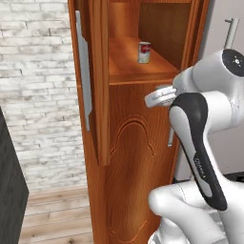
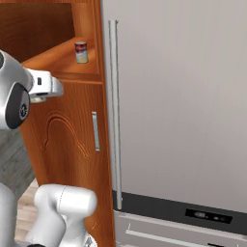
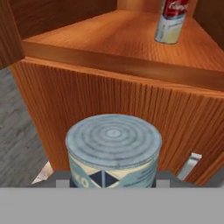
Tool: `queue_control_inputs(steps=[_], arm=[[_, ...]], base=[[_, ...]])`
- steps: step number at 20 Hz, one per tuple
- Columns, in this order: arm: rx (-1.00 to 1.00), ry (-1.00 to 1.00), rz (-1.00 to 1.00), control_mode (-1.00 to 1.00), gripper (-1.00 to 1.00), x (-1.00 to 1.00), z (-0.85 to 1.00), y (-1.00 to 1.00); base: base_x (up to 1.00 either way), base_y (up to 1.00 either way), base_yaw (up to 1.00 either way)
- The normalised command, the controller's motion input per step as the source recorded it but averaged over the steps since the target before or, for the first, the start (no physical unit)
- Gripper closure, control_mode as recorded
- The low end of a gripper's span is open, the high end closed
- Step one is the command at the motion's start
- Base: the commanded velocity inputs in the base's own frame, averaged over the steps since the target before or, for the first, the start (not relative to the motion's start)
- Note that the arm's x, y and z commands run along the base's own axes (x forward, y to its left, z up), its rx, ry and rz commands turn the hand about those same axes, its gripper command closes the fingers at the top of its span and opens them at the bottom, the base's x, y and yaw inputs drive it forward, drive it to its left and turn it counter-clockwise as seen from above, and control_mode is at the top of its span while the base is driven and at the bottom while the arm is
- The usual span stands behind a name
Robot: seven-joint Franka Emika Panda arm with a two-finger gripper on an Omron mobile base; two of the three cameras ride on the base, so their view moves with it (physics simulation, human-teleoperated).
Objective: Restock the canned food cabinet by taking the new fresh canned food from the counter and placing it in the cabinet. Then, take the old canned food from the cabinet and place it on the counter.
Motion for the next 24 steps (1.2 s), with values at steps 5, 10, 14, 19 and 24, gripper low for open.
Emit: queue_control_inputs(steps=[5,10,14,19,24], arm=[[-0.07,0.04,0.00,-1.00,1.00,-0.62,-0.48,0.04],[0.00,0.00,0.00,-1.00,1.00,-0.20,-0.01,0.00],[0.00,0.00,0.00,1.00,1.00,0.00,0.00,0.00],[0.00,0.00,0.00,1.00,1.00,0.00,0.00,0.00],[0.00,0.00,0.00,1.00,1.00,0.00,0.00,0.00]], base=[[0.00,0.00,0.00],[0.00,0.00,0.00],[-1.00,-0.32,-0.09],[-1.00,-0.91,-0.29],[-0.43,-1.00,-0.36]])
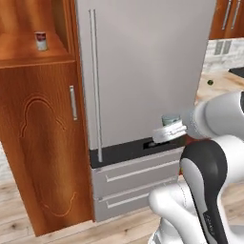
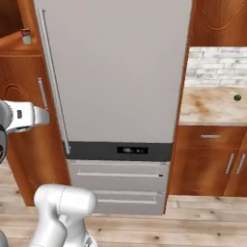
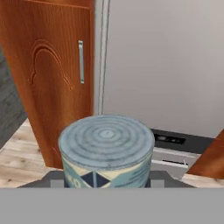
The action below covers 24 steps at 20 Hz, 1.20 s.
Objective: Restock the canned food cabinet by taking the new fresh canned food from the counter and placing it in the cabinet. Then, take the old canned food from the cabinet and place it on the counter.
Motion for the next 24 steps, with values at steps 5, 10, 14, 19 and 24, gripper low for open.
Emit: queue_control_inputs(steps=[5,10,14,19,24], arm=[[0.00,0.00,0.00,1.00,1.00,0.00,0.00,0.00],[0.00,0.00,0.00,1.00,1.00,0.00,0.00,0.00],[0.00,0.00,0.00,1.00,1.00,0.00,0.00,0.00],[0.00,0.00,0.00,1.00,1.00,0.00,0.00,0.00],[0.00,0.00,0.00,1.00,1.00,0.00,0.00,0.00]], base=[[0.12,-1.00,-0.30],[0.64,-1.00,-0.13],[0.92,-1.00,-0.04],[0.96,-1.00,-0.01],[1.00,-1.00,0.06]])
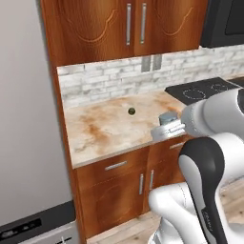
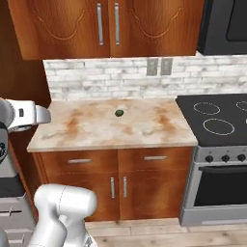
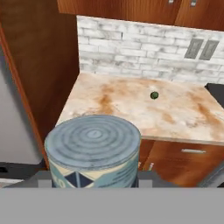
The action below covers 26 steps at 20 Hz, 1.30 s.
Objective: Restock the canned food cabinet by taking the new fresh canned food from the counter and placing it in the cabinet. Then, take the old canned food from the cabinet and place it on the counter.
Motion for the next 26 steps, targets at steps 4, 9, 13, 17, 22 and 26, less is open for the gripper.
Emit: queue_control_inputs(steps=[4,9,13,17,22,26], arm=[[0.00,0.00,0.00,1.00,1.00,0.00,0.00,0.00],[0.00,0.00,0.00,1.00,1.00,0.00,0.00,0.00],[0.00,0.00,0.00,1.00,1.00,0.00,0.00,0.00],[0.00,0.00,0.00,-1.00,1.00,0.51,-0.05,-0.04],[0.00,0.05,0.02,-1.00,1.00,0.89,-0.55,-0.61],[0.00,0.13,0.11,-1.00,1.00,0.97,-0.78,-0.71]], base=[[0.87,-0.94,0.25],[0.52,-0.52,0.23],[0.22,-0.04,0.06],[0.00,0.00,0.00],[0.00,0.00,0.00],[0.00,0.00,0.00]])
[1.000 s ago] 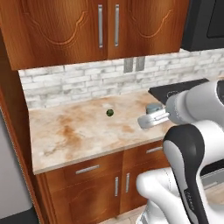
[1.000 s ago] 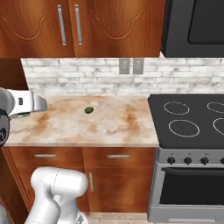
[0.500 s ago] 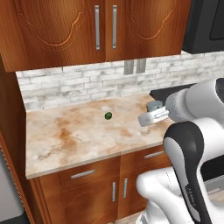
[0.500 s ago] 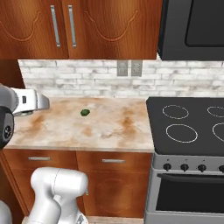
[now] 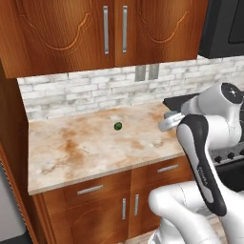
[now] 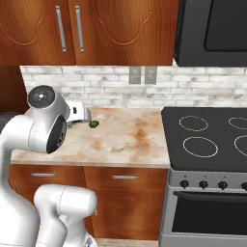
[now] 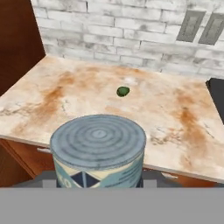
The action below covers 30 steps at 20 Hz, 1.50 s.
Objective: Restock the canned food cabinet by taking the new fresh canned food from the counter and placing it in the cabinet. Then, take the old canned food from the cabinet and place it on the counter.
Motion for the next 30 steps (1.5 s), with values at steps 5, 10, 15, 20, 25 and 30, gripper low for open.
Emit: queue_control_inputs(steps=[5,10,15,20,25,30], arm=[[0.00,0.12,0.19,-1.00,1.00,0.98,-0.62,-0.59],[0.00,0.03,0.17,-1.00,1.00,0.89,-0.23,-0.17],[0.00,0.00,0.02,-1.00,1.00,0.77,-0.26,0.02],[0.00,0.00,0.06,-1.00,1.00,0.55,-0.63,0.02],[0.00,0.00,0.10,-1.00,1.00,0.38,-0.65,0.00],[0.00,0.00,0.12,-1.00,1.00,0.33,-0.53,0.09]], base=[[0.00,0.00,0.00],[0.00,0.00,0.00],[0.00,0.00,0.00],[0.00,0.00,0.00],[0.00,0.00,0.00],[0.00,0.00,0.00]])
